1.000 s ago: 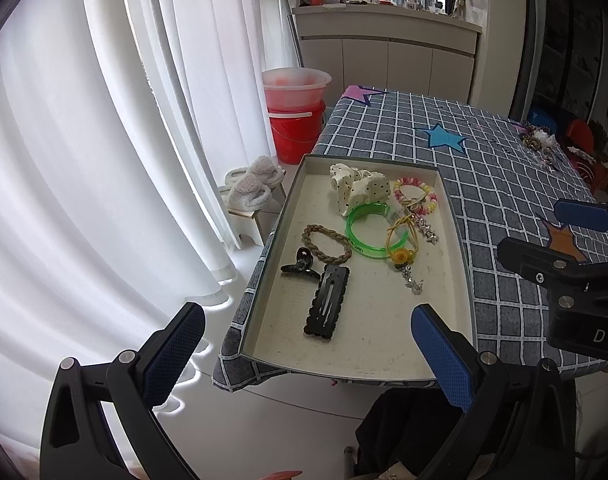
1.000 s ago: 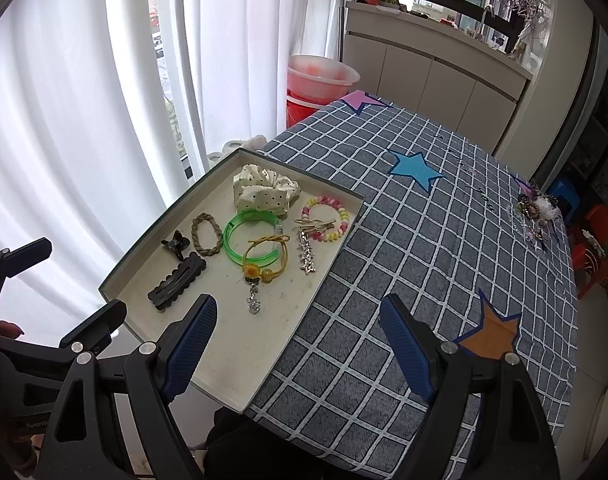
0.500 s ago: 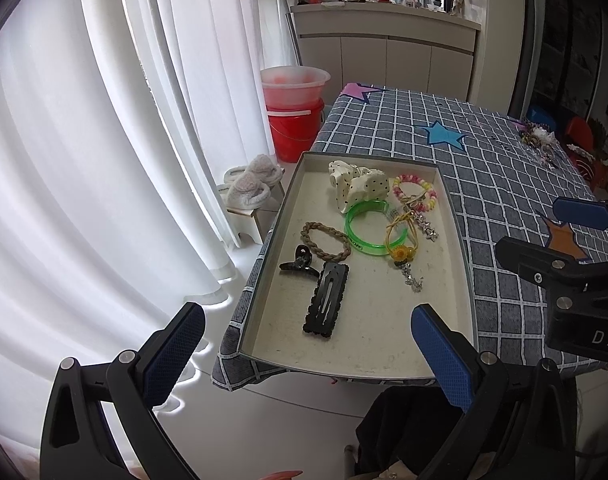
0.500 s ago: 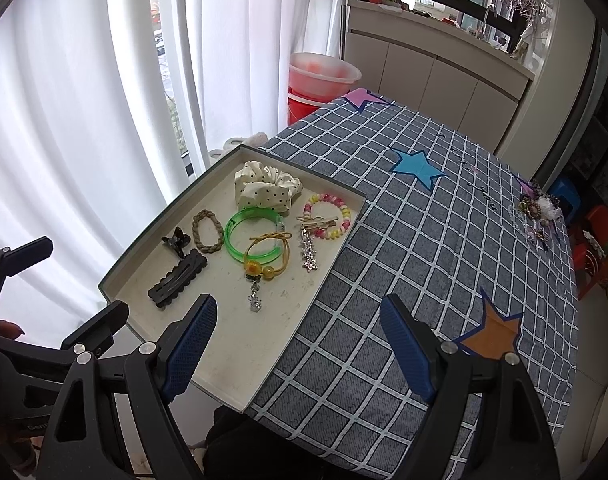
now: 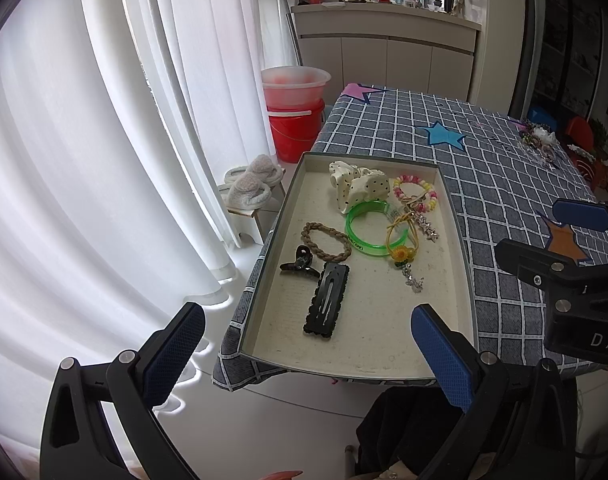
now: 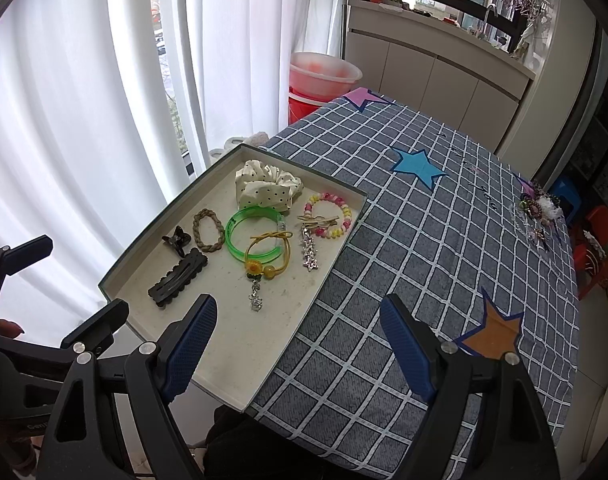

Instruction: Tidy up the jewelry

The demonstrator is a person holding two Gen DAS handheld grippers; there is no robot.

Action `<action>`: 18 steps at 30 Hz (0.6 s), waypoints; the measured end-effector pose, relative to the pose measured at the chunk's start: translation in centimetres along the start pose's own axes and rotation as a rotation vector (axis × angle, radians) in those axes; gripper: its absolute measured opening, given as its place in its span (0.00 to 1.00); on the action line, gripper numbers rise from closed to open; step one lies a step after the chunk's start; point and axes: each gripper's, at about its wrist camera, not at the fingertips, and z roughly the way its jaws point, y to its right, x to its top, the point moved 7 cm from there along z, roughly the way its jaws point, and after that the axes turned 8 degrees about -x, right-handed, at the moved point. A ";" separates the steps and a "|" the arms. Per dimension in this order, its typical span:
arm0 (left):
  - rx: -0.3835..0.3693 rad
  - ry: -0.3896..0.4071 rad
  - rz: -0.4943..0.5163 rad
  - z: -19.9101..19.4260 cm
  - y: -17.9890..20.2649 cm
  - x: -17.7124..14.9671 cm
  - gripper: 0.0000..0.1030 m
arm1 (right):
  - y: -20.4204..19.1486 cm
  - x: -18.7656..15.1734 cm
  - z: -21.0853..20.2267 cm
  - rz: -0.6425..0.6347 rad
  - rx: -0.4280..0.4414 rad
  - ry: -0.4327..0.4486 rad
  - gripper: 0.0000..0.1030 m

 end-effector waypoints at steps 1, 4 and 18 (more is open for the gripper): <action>0.000 0.000 0.000 0.0 0.0 0.0 1.00 | 0.0 0.0 0.0 0.000 0.001 0.000 0.83; 0.001 0.000 0.001 0.0 0.0 0.0 1.00 | 0.0 0.0 0.0 0.001 0.001 -0.001 0.83; 0.000 -0.001 0.000 0.0 0.1 0.0 1.00 | 0.0 0.0 0.0 0.000 0.003 -0.002 0.83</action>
